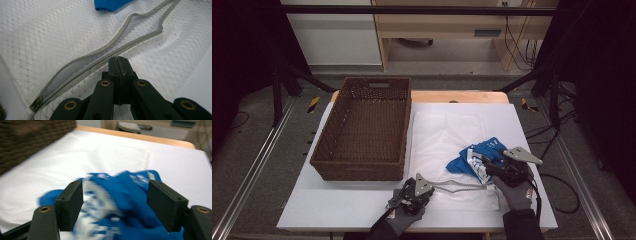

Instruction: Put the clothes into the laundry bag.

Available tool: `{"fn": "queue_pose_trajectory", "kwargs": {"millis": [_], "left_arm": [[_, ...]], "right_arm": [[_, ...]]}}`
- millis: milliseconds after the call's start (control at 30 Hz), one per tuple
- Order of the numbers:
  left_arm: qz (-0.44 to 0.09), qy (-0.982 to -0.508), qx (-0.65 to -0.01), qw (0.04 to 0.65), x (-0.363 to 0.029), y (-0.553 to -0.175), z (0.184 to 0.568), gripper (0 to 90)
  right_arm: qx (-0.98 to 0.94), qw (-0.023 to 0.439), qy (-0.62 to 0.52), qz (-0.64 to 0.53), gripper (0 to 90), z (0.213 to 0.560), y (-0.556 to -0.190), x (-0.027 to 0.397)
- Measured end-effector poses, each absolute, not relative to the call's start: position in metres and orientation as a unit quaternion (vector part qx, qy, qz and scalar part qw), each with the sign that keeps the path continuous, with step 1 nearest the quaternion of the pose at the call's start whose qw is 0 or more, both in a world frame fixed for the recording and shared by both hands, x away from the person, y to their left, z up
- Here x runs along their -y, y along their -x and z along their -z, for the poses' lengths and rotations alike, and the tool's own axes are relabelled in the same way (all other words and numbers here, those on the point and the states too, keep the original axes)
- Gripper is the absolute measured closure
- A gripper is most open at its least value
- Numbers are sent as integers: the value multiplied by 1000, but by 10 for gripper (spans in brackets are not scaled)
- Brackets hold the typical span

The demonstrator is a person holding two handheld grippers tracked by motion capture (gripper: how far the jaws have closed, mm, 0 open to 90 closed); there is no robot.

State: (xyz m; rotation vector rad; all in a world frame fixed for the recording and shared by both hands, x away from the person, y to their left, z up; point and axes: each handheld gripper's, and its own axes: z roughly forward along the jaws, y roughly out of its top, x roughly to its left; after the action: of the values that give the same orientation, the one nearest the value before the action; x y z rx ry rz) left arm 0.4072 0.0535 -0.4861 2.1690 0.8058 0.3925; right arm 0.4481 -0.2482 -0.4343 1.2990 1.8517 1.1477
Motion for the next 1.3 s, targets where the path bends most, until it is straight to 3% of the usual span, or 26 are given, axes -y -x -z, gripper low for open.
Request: {"fn": "queue_pose_trajectory", "kwargs": {"millis": [167, 300, 400, 633, 667, 733, 767, 900, 1133, 1300], "left_arm": [[-156, -853, -317, 385, -53, -407, 486, 896], [-156, -852, -316, 387, -53, -407, 486, 896], [-155, -852, -316, 386, -53, -407, 486, 896], [-156, -853, -316, 385, -53, -407, 486, 895], [-155, -853, -316, 386, -53, -407, 486, 895], [-156, -853, -316, 385, -53, -407, 486, 895], [-156, -853, -316, 384, -53, -407, 486, 896], [-154, -853, -316, 387, -54, -407, 486, 895], [-153, -853, -316, 387, -54, -408, 486, 896], [-153, -853, -316, 387, -54, -408, 486, 896]], "right_arm": [[-730, 265, -470, -420, 319, 448, -450, 219], [-746, 270, -472, -385, 332, 465, -458, 207], [-751, 272, -480, -363, 437, 476, -468, 202], [-767, 305, -467, -318, 490, 486, -469, 191], [-760, 315, -474, -315, 586, 487, -468, 191], [-757, 319, -477, -313, 627, 486, -469, 192], [-749, 314, -488, -320, 708, 485, -469, 196], [-729, 287, -512, -353, 769, 480, -469, 210], [-683, 323, -526, -390, 772, 457, -459, 246], [-697, 326, -527, -361, 758, 473, -464, 254]]}}
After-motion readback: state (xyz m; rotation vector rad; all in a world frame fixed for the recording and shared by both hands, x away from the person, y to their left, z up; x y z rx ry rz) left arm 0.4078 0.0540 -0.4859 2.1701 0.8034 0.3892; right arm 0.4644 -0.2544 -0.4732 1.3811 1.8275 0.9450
